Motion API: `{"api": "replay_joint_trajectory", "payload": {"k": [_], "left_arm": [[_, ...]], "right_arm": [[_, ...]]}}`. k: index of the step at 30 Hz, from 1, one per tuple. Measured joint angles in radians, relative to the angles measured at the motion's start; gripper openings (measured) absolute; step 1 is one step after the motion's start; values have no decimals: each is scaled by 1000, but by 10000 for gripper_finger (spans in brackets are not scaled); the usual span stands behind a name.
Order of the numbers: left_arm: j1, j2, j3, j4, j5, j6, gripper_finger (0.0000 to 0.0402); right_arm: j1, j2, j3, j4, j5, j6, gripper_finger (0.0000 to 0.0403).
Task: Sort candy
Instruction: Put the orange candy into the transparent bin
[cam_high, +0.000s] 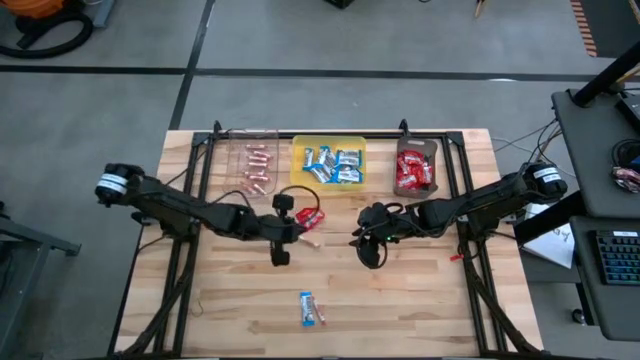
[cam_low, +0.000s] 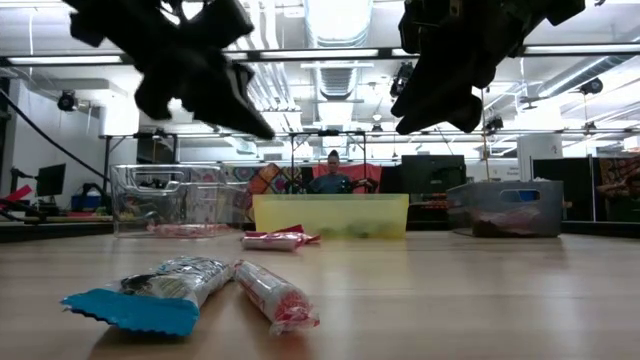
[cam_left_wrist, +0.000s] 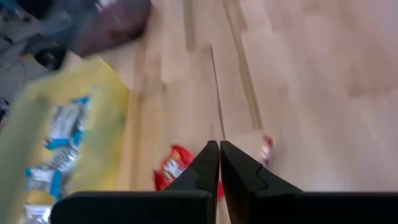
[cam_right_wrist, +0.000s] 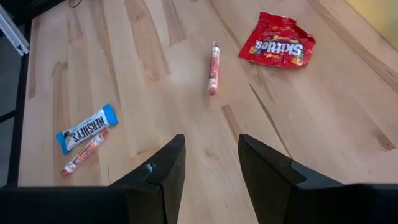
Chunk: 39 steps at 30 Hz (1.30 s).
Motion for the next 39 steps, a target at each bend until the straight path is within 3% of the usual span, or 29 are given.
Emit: {"api": "replay_joint_trajectory", "payload": {"k": [11, 14, 21, 27, 33, 39], "left_arm": [[-4, -166, -3, -93, 5, -26, 0], [-5, -161, -7, -86, 74, 7, 0], [-2, 13, -25, 68, 190, 24, 20], [10, 221, -28, 194, 133, 19, 83], [31, 306, -22, 200, 104, 14, 140], [44, 330, -22, 206, 105, -15, 140]], "right_arm": [[0, 0, 0, 0, 1, -8, 141], [0, 0, 0, 1, 1, -10, 141], [0, 0, 0, 27, 2, -22, 141], [0, 0, 0, 29, 2, -21, 141], [0, 0, 0, 27, 1, -18, 141], [0, 0, 0, 27, 1, -19, 141]]}}
